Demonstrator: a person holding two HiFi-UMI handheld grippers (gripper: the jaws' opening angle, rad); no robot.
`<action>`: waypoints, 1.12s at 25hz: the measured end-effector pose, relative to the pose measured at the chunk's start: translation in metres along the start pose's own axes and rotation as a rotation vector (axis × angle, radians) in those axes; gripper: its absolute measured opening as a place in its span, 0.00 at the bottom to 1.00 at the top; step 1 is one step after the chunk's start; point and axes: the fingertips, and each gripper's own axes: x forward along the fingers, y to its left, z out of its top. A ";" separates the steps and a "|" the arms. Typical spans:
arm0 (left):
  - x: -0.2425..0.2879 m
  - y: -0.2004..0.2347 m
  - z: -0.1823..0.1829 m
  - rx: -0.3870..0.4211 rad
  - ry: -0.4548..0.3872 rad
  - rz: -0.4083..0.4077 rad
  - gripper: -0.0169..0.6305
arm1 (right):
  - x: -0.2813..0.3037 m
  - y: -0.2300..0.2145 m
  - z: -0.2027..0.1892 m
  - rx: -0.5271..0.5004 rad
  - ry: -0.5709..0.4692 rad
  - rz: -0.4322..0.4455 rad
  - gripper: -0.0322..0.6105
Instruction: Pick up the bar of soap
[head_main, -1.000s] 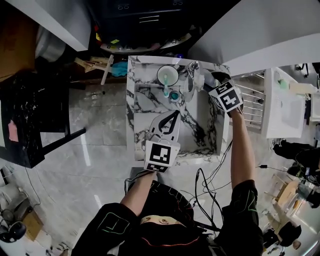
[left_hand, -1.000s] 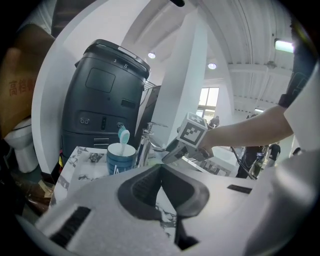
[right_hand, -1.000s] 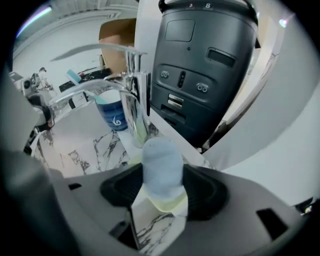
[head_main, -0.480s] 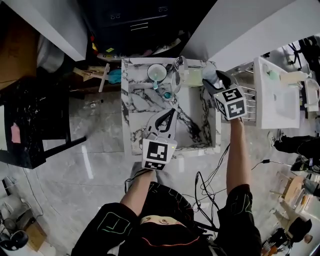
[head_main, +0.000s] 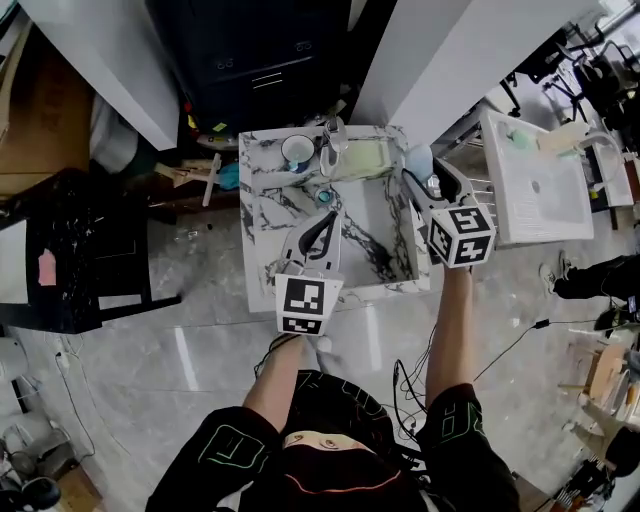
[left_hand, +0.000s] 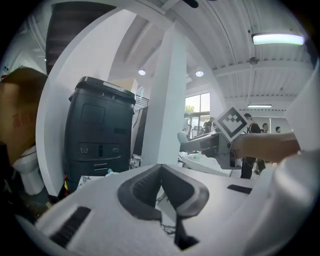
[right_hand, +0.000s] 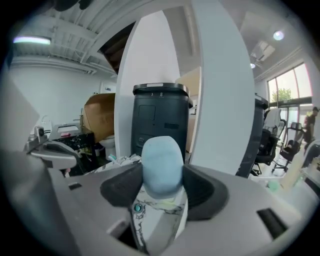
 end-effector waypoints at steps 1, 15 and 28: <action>-0.004 -0.004 0.005 0.006 -0.007 0.002 0.04 | -0.011 0.001 0.002 0.003 -0.015 -0.009 0.45; -0.058 -0.048 0.053 0.047 -0.110 0.065 0.04 | -0.184 0.019 0.020 0.196 -0.278 -0.135 0.45; -0.089 -0.067 0.060 0.072 -0.135 0.102 0.04 | -0.234 0.051 -0.024 0.249 -0.311 -0.126 0.45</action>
